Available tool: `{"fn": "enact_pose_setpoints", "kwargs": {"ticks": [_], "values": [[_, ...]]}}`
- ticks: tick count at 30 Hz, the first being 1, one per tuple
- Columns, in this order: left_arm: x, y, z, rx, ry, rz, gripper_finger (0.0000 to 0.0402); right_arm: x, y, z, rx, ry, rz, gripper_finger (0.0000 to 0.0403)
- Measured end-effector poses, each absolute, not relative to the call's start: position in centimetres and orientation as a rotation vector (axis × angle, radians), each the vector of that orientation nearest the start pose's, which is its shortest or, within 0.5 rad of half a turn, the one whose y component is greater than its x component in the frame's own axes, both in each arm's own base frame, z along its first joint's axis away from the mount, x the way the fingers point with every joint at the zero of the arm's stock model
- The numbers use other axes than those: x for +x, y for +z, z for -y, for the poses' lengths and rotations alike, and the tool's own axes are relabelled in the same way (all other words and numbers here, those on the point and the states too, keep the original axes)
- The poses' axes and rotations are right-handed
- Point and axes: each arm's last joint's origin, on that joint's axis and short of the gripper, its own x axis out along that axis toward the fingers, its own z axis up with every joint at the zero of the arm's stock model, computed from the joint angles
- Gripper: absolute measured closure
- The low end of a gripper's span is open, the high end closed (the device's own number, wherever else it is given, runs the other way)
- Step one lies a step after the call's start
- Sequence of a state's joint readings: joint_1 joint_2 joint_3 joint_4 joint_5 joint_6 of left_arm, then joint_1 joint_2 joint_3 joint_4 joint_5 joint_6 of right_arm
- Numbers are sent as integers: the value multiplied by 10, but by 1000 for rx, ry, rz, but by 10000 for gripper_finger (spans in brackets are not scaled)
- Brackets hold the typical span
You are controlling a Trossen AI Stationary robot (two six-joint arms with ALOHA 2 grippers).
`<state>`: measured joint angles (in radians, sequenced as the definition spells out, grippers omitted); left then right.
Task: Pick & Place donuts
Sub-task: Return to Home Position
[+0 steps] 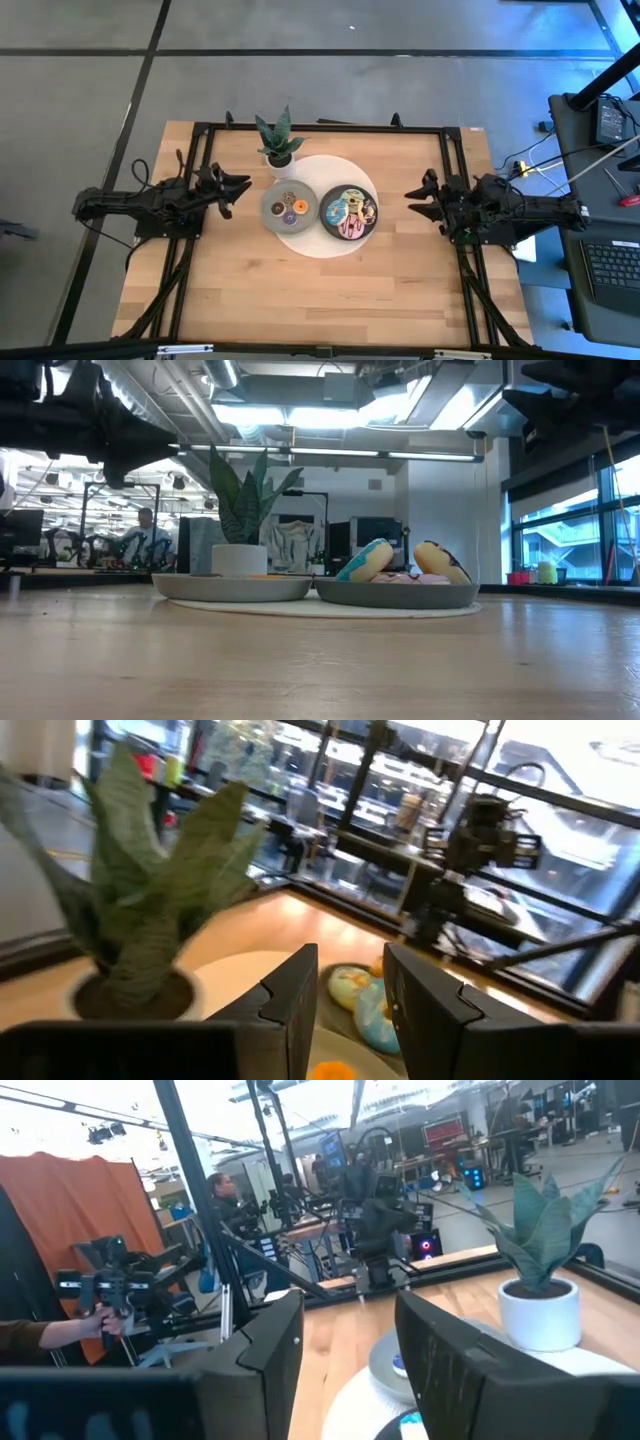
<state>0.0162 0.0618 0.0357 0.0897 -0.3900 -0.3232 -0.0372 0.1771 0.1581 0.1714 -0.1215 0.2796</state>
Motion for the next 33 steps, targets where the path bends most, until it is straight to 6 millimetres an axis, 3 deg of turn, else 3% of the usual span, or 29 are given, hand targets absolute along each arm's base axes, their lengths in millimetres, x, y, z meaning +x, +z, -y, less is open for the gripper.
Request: {"fn": "enact_pose_setpoints", "kwargs": {"ticks": [25,33], "values": [[96,173,-18,-299,393,136,288,88,222,0,246,95,188,241],[96,174,-19,-279,409,140,287,86,214,1,235,50,125,241]]}}
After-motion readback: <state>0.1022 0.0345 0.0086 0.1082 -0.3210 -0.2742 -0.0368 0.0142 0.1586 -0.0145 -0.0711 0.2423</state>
